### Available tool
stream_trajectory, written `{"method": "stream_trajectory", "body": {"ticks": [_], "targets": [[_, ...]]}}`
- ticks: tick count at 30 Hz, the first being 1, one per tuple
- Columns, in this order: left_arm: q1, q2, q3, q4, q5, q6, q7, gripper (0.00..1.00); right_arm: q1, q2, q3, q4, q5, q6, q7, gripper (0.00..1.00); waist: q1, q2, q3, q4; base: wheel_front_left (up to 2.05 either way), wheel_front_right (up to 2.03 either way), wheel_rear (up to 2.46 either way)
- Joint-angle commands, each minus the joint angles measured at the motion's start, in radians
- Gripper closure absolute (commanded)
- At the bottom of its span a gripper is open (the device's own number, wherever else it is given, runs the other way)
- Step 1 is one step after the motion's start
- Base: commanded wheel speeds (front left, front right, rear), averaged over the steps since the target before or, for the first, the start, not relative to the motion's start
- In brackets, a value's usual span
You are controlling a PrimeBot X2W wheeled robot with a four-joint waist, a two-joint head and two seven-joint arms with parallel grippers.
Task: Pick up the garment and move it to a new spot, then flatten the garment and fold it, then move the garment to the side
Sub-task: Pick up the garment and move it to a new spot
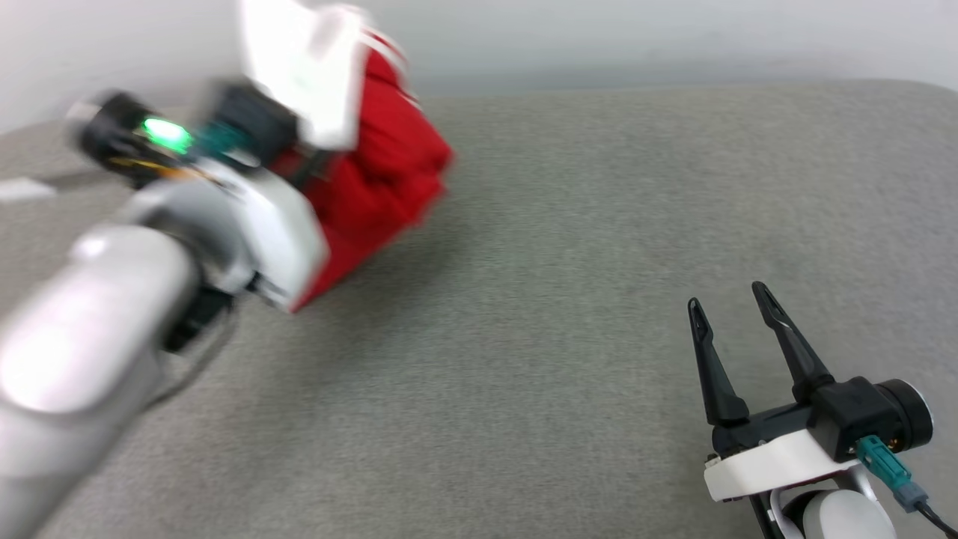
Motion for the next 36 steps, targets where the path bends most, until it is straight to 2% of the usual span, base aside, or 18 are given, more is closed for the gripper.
{"method": "stream_trajectory", "body": {"ticks": [1,9,10,11,12,14,15,19,24,30,36], "targets": [[0.011,-0.043,-0.032,0.0,0.037,0.01,-0.012,1.0,0.009,0.0,-0.002,-0.007,0.004,-0.001,-0.002,0.0,0.0,0.0,0.009,-0.037,0.0,0.0,0.0],[0.042,-0.326,-0.253,0.116,0.214,0.007,-0.088,1.0,-0.016,0.001,-0.022,-0.019,0.031,-0.001,-0.002,0.0,0.0,0.0,0.046,-0.125,0.0,0.0,0.0],[0.053,-0.361,-0.277,0.145,0.227,0.004,-0.1,0.98,-0.017,0.0,-0.027,-0.021,0.036,-0.001,-0.002,0.0,0.0,0.0,0.049,-0.134,0.0,0.0,0.0],[0.058,-0.393,-0.307,0.17,0.248,-0.003,-0.111,0.55,-0.019,0.0,-0.031,-0.023,0.044,-0.001,-0.002,0.0,0.0,0.0,0.052,-0.142,0.0,0.0,0.0],[0.065,-0.423,-0.331,0.198,0.26,-0.008,-0.119,0.0,-0.021,0.0,-0.035,-0.024,0.05,-0.001,-0.002,0.0,0.0,0.0,0.054,-0.148,0.0,0.0,0.0],[0.086,-0.48,-0.365,0.247,0.268,-0.026,-0.133,0.0,-0.027,0.001,-0.039,-0.027,0.053,-0.001,-0.002,0.0,0.0,0.0,0.057,-0.156,0.0,0.0,0.0],[0.086,-0.48,-0.365,0.247,0.268,-0.026,-0.133,0.0,-0.027,0.001,-0.039,-0.027,0.053,-0.001,-0.002,0.0,0.0,0.0,0.057,-0.156,0.0,0.0,0.0],[0.118,-0.553,-0.396,0.315,0.286,-0.054,-0.182,0.0,-0.029,0.001,-0.069,-0.028,0.064,-0.001,-0.002,0.0,0.0,0.0,0.054,-0.157,0.0,0.0,0.0],[0.123,-0.583,-0.382,0.356,0.264,-0.06,-0.28,0.0,-0.019,0.001,-0.102,-0.028,0.053,-0.001,-0.002,0.0,0.0,0.0,0.023,-0.112,0.0,0.0,0.0],[0.101,-0.533,-0.26,0.359,0.211,0.007,-0.392,0.0,0.008,0.0,-0.118,-0.023,0.032,-0.001,-0.002,0.0,0.0,0.0,-0.044,-0.025,0.0,0.0,0.0],[0.132,-0.418,-0.106,0.312,0.152,0.101,-0.441,0.0,0.031,0.0,-0.128,-0.029,0.01,-0.001,-0.002,0.0,0.0,0.0,-0.098,0.056,0.0,0.0,0.0]]}}
